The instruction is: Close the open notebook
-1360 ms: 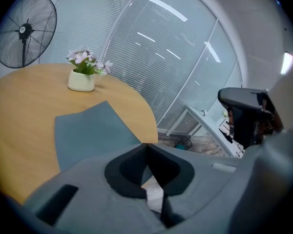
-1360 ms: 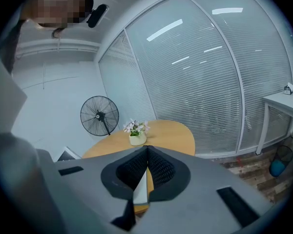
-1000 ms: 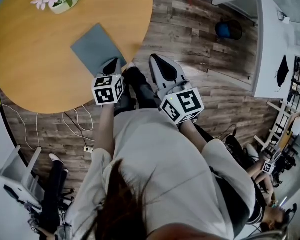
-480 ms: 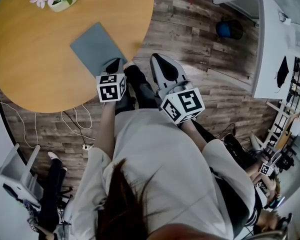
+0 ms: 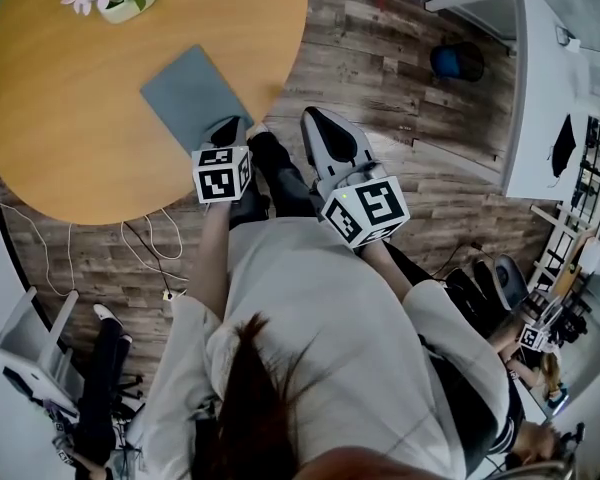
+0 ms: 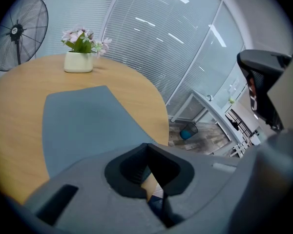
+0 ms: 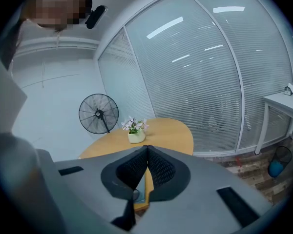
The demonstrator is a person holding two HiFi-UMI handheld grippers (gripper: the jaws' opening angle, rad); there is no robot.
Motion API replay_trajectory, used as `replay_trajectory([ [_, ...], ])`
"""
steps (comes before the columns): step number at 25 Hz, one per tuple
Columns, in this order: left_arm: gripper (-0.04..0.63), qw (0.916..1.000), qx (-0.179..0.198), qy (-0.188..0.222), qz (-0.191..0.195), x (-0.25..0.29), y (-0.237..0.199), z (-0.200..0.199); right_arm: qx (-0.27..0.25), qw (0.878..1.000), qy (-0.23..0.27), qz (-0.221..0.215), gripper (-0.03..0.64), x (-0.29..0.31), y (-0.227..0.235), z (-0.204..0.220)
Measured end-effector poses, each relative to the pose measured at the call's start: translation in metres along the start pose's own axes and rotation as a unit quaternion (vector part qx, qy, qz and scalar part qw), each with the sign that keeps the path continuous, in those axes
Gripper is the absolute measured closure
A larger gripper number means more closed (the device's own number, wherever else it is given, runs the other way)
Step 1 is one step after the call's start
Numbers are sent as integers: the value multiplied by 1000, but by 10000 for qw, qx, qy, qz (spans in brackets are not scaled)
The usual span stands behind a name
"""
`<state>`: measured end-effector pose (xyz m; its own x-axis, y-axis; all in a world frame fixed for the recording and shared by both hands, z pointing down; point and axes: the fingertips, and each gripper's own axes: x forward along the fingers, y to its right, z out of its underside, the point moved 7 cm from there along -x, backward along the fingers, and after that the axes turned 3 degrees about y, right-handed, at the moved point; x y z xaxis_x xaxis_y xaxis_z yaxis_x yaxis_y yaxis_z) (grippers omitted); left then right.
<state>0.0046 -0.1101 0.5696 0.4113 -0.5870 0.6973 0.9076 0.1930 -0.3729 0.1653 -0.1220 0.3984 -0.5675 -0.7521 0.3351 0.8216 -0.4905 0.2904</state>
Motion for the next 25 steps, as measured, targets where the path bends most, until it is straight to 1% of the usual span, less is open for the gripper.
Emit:
replay_trajectory([
  [8, 578, 10000, -2, -14, 13, 0, -2, -2, -15, 10000, 11, 35, 614, 3, -1, -2],
  [13, 578, 9999, -3, 111, 28, -5, -3, -9, -23, 10000, 1, 21, 614, 6, -4, -2],
  [18, 578, 9991, -52, 423, 58, -17, -4, -25, -69, 10000, 1, -25, 614, 7, -9, -4],
  [25, 578, 9934, -21, 1149, 55, -49, -3, -61, -150, 9998, 71, -144, 614, 8, -15, -11],
])
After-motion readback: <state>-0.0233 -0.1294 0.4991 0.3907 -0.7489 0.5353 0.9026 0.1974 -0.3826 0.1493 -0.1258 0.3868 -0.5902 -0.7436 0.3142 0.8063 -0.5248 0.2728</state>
